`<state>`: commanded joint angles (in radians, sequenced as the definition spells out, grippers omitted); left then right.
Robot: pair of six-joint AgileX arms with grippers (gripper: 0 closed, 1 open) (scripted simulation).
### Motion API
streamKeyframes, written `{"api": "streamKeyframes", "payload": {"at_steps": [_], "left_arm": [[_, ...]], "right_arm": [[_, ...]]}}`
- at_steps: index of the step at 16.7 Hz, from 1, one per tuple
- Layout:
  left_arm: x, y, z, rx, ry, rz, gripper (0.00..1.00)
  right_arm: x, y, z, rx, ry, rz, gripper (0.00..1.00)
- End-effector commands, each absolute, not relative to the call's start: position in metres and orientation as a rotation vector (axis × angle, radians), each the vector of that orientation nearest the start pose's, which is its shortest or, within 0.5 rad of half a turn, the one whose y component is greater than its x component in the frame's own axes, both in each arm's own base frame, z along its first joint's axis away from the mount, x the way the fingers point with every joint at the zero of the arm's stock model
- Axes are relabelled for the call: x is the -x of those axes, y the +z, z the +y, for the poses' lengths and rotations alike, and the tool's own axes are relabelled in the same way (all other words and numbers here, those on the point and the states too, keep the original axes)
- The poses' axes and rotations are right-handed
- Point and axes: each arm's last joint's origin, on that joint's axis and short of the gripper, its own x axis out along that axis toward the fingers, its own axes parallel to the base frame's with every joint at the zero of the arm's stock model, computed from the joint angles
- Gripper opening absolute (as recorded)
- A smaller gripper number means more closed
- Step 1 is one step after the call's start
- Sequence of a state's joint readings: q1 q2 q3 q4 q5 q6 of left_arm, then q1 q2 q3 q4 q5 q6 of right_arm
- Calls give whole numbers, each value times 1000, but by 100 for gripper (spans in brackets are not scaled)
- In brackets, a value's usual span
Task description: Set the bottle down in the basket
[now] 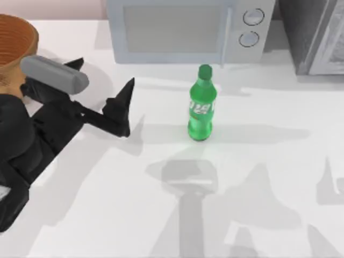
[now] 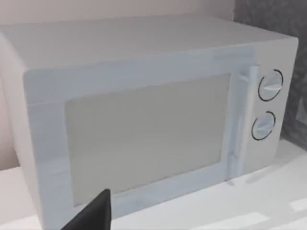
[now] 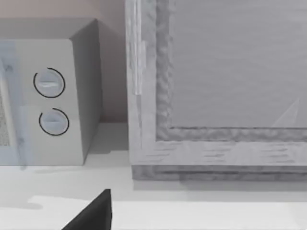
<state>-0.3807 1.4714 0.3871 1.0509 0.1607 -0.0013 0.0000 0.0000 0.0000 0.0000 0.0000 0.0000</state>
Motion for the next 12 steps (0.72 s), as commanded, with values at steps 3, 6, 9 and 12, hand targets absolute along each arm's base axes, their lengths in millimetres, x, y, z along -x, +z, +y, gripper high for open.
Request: {"api": "streamKeyframes", "payload": {"at_steps": [3,6,9,12], "left_arm": [[-266,128,-136,4,-630,64,100],[-275,87,-163,-2,-716,61,100],[-277,60,-181,-3,-777,29,100],[-277,48,-189,-1,-806,1,100]], "right_arm": [[-106,160,-1,0,0,0,100],[-106,160,-1,0,0,0,100],[-106,160,-1,0,0,0,100],[-106,160,-1,0,0,0,100]]}}
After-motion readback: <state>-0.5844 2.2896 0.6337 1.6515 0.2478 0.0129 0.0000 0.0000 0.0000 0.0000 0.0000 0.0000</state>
